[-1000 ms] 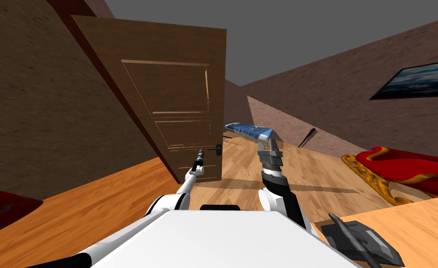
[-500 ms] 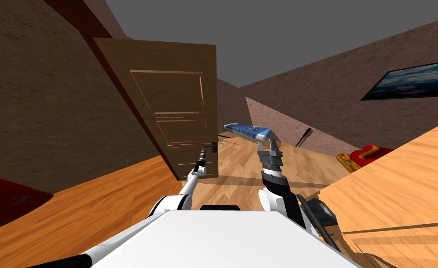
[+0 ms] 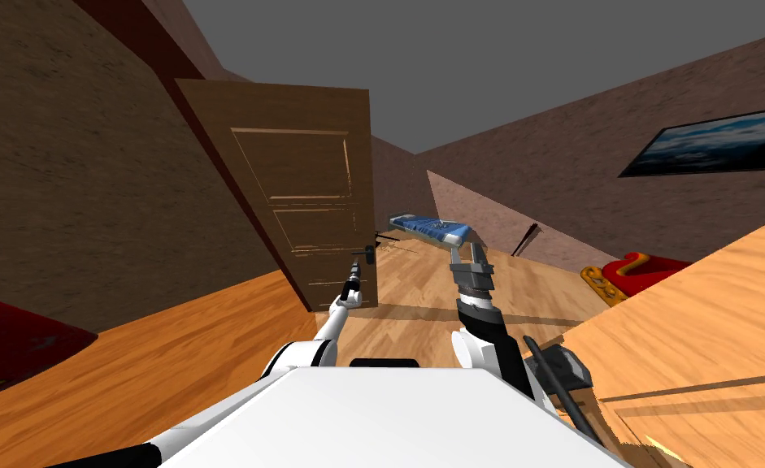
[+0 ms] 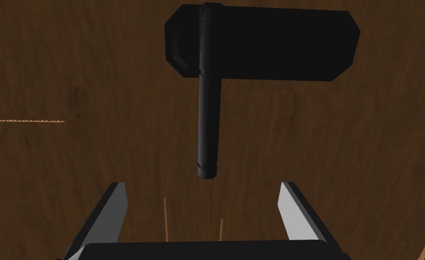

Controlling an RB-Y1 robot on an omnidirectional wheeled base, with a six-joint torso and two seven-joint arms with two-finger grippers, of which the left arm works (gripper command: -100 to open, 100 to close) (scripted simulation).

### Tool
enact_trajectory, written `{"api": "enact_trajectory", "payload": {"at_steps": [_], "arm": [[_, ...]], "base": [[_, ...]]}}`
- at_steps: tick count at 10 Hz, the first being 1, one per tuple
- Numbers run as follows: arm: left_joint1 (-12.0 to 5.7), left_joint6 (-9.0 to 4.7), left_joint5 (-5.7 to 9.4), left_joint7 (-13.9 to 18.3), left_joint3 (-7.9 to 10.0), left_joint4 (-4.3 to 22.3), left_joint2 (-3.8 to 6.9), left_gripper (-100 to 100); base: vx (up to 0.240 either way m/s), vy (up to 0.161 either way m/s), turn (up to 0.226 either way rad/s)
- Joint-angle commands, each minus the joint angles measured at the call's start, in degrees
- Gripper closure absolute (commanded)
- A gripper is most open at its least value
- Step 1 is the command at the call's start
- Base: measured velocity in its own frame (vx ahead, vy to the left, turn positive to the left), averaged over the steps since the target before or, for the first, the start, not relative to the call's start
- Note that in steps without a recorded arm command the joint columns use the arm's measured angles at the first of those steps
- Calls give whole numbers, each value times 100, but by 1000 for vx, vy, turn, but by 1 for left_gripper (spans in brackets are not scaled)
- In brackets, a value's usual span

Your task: Push the door open

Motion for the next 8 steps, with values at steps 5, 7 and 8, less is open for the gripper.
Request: {"api": "enact_trajectory", "payload": {"at_steps": [5, 7, 8], "arm": [[-3, -9, 7, -2, 20, 11, 309, -100], [-6, -17, 15, -3, 42, 21, 406, -100], [-8, -21, 18, -4, 51, 25, 392, -100]], "base": [[113, 87, -6], [239, 8, -26], [194, -85, -25]]}}
